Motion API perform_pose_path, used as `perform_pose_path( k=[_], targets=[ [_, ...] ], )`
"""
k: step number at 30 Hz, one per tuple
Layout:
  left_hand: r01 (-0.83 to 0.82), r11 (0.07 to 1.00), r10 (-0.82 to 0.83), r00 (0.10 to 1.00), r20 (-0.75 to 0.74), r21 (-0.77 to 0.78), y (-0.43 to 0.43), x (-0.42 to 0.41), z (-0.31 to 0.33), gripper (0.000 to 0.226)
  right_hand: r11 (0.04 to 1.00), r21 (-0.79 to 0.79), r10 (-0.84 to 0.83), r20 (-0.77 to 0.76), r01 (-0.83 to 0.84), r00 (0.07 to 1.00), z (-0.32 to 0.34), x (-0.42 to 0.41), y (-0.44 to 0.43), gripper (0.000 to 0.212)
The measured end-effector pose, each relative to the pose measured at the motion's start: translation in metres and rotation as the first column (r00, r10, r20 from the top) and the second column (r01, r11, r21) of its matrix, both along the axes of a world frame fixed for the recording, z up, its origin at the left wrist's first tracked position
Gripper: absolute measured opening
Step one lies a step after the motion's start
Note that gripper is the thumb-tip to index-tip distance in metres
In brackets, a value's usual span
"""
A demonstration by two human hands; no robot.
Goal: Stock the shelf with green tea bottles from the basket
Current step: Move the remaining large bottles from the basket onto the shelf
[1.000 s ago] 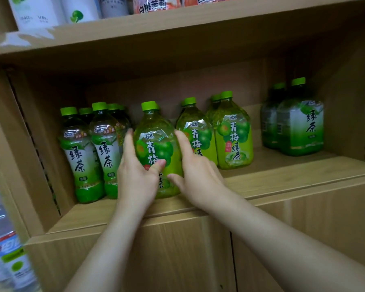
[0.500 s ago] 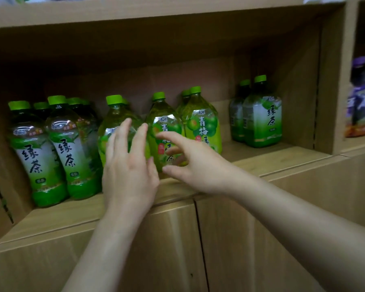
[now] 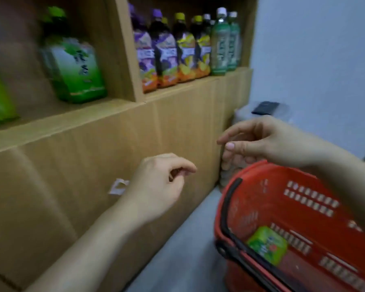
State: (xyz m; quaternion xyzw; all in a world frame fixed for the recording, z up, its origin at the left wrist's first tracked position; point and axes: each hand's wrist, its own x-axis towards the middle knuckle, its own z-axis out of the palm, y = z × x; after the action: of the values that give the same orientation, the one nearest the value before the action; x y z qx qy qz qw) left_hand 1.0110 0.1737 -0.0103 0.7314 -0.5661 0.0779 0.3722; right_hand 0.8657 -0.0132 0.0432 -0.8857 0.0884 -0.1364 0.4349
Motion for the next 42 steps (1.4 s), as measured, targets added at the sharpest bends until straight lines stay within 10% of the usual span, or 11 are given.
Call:
perform_pose_path(
  k=[9,18,23,29,36,42],
  targets=[
    [0.265,0.818,-0.329,0.943,0.038,0.511,-0.144,-0.095,-0.09,0.024,0.934,-0.168,-0.357,-0.384,0.316,0.851,-0.216,-0.111,-0.127,0.021],
    [0.248,0.475,-0.393,0.918,-0.049,0.844,-0.201,-0.122,-0.148,0.03,0.994,0.083,0.029,-0.819,0.068,0.573,-0.351,-0.138,-0.094,0.079],
    [0.253,0.438,-0.401,0.914,-0.065,0.862,-0.204,-0.127,-0.154,0.033,0.983,0.163,0.102,-0.87,0.086,0.482,-0.382,-0.15,-0.065,0.078],
    [0.268,0.413,-0.403,0.911,-0.089,0.87,-0.206,-0.129,-0.158,0.031,0.98,0.118,0.012,-0.834,0.158,0.552,-0.388,-0.152,-0.071,0.024],
    [0.249,0.366,-0.401,0.912,-0.09,0.896,-0.209,-0.124,-0.158,0.028,0.955,-0.01,-0.22,-0.695,0.296,0.684,-0.321,-0.17,-0.119,0.029],
    [0.343,0.367,-0.217,0.935,-0.279,0.864,-0.213,-0.124,-0.155,0.1,0.878,0.303,-0.298,-0.263,0.372,0.918,-0.235,-0.13,-0.137,0.019]
  ],
)
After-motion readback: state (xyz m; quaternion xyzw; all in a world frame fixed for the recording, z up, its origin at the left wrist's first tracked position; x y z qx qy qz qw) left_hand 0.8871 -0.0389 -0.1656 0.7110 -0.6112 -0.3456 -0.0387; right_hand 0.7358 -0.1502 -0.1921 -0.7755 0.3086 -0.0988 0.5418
